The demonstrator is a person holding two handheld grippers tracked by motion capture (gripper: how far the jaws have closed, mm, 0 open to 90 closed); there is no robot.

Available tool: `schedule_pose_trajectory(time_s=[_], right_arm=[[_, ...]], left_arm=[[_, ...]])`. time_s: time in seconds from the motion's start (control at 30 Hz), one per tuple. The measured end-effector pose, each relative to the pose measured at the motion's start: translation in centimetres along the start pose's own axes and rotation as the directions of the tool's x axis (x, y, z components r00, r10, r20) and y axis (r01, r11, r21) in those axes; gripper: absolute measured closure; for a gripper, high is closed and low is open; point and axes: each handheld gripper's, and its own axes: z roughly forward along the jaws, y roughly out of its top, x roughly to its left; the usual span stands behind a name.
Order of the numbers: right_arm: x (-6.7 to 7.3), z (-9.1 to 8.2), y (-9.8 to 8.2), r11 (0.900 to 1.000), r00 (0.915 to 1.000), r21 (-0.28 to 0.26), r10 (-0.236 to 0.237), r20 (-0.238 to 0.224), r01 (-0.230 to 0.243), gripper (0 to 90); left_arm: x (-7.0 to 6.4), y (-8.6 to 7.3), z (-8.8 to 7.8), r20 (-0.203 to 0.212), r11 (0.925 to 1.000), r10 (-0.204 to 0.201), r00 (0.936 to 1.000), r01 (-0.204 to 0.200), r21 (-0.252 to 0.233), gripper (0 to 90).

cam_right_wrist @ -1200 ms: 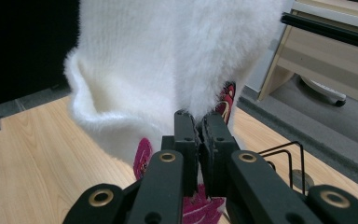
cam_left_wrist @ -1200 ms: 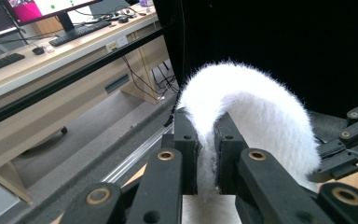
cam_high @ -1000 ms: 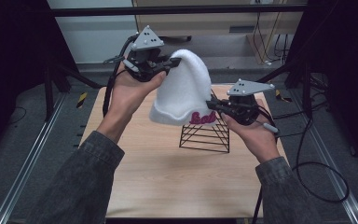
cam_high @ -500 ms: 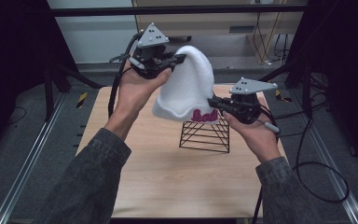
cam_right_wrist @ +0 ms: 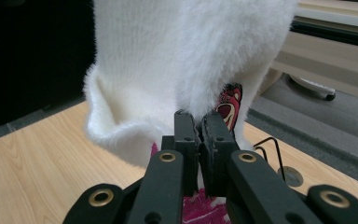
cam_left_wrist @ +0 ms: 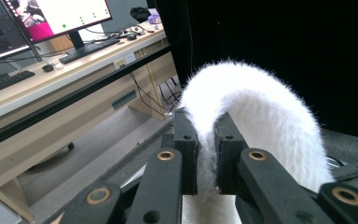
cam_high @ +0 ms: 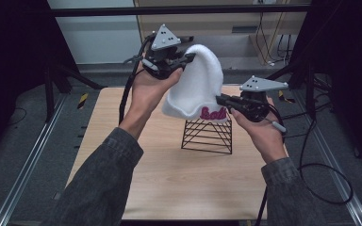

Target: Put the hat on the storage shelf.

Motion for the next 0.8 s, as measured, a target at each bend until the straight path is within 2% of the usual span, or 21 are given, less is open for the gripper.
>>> schedule_pose_trajectory(time_s=[0.13, 0.23, 0.33, 0.67, 0.8], right_arm=[[-0.6, 0.0, 0.0, 1.0, 0.9996, -0.022, 0.013, 0.025, -0.012, 86.3], [-1.1, 0.0, -0.2, 0.999, 0.9987, -0.036, 0.03, 0.041, -0.029, 86.3], [-1.5, 0.2, -0.5, 0.999, 0.9981, -0.026, 0.021, 0.058, -0.02, 86.3], [-3.1, 0.6, -2.2, 0.998, 0.9965, -0.01, 0.064, 0.053, -0.064, 86.2], [-3.3, 0.2, -2.4, 0.997, 0.9962, -0.011, 0.071, 0.05, -0.071, 86.2]], left_arm=[[0.1, 0.3, 0.9, -0.018, 0.9999, 0.004, 0.9998, -0.004, -0.014, 82.6], [0.0, 0.3, 1.6, -0.012, 0.9996, -0.001, 0.9999, 0.001, -0.028, 82.6], [-0.1, 0.2, 2.4, 0.0, 0.9997, 0.002, 1.0, -0.002, -0.023, 82.6], [-0.2, -0.8, 4.1, 0.02, 0.9999, -0.014, 0.9997, 0.014, -0.002, 82.5], [-0.4, -0.7, 4.1, 0.025, 1.0, -0.008, 0.9997, 0.008, 0.0, 82.5]])
